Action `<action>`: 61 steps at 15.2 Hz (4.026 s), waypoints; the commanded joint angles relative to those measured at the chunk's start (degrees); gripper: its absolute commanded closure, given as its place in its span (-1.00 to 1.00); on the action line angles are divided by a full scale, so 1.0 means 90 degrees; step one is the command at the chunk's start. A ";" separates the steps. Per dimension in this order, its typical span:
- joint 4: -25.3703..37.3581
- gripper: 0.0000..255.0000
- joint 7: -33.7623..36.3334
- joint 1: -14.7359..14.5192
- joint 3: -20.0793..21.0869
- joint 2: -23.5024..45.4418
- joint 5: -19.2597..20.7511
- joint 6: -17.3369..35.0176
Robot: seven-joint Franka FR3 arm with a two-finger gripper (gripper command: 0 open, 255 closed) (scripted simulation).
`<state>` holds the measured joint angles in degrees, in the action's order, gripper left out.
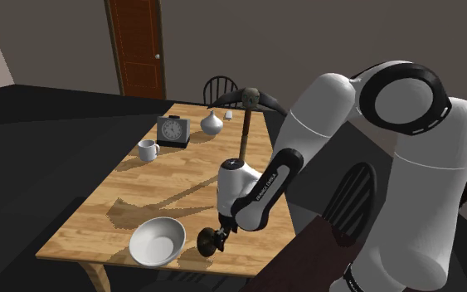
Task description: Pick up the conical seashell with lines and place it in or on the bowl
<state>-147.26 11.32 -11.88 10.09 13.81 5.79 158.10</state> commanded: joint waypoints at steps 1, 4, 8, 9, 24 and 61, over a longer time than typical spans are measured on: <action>-0.0337 -1.00 0.0373 -0.0257 0.0099 -0.0287 0.0067 0.0499; -0.0277 -1.00 0.0528 -0.0355 -0.0043 0.0041 0.0275 0.0761; -0.0173 -1.00 0.0712 -0.0521 -0.0262 0.0481 0.0515 0.1097; -0.0156 -1.00 0.0735 -0.0549 -0.0296 0.0545 0.0543 0.1144; -0.0156 1.00 0.0733 -0.0550 -0.0296 0.0544 0.0541 0.1144; 0.3819 1.00 0.1353 -0.0395 0.0048 0.2117 -0.0525 -0.4649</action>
<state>-112.52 23.49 -15.12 9.98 32.87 1.52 116.35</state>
